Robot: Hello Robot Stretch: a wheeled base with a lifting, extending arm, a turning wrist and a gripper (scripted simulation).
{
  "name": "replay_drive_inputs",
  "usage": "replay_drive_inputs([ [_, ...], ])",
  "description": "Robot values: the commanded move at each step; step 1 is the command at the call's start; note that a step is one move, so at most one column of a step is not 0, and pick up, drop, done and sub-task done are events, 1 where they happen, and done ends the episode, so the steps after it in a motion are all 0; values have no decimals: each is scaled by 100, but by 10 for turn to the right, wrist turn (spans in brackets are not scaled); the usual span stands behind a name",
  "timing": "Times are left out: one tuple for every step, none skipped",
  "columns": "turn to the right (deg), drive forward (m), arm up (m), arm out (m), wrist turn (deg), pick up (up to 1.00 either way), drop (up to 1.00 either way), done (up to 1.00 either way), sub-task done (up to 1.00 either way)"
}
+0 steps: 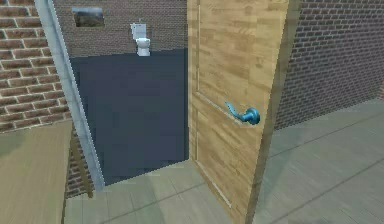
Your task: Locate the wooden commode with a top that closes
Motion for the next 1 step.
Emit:
replay_drive_inputs([
  [-150, 0, 0, 0, 0, 0, 0, 0, 0],
])
